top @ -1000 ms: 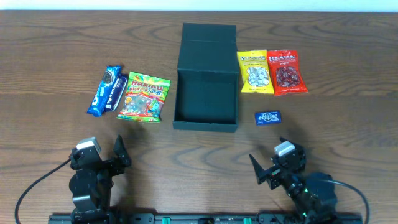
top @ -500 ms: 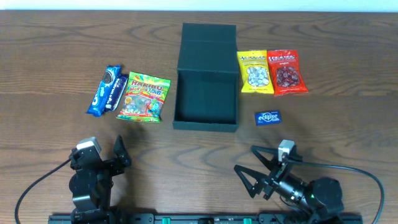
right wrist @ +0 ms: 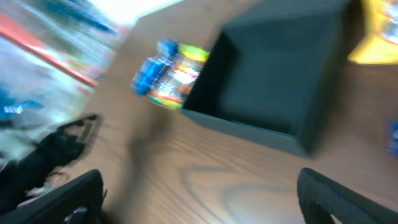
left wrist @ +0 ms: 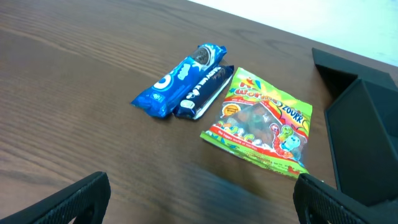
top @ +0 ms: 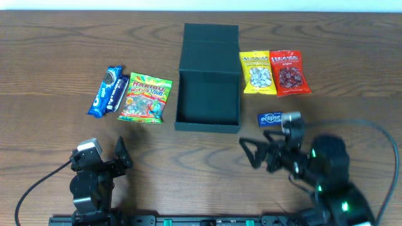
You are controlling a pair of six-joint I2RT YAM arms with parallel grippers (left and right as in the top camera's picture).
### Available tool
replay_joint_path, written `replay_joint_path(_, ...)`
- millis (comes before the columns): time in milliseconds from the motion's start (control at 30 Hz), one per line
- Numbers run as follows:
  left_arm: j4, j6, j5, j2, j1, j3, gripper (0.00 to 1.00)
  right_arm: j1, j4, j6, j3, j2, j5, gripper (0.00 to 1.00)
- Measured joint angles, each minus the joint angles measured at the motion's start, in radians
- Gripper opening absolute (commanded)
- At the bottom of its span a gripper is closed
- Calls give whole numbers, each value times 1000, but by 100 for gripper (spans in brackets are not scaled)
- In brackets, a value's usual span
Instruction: Pack container
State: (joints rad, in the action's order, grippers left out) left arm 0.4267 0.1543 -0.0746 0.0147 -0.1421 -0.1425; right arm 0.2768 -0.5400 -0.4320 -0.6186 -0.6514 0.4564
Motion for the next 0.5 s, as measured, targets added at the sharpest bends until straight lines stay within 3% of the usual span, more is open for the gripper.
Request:
replay_joint_path(200,0,0,0,0,0,0,95,0,-99,100,-229,-325,-195,99)
replay_joint_path(500,0,0,0,1,0,0,95,-16,139,237,-395,-736,-379,99)
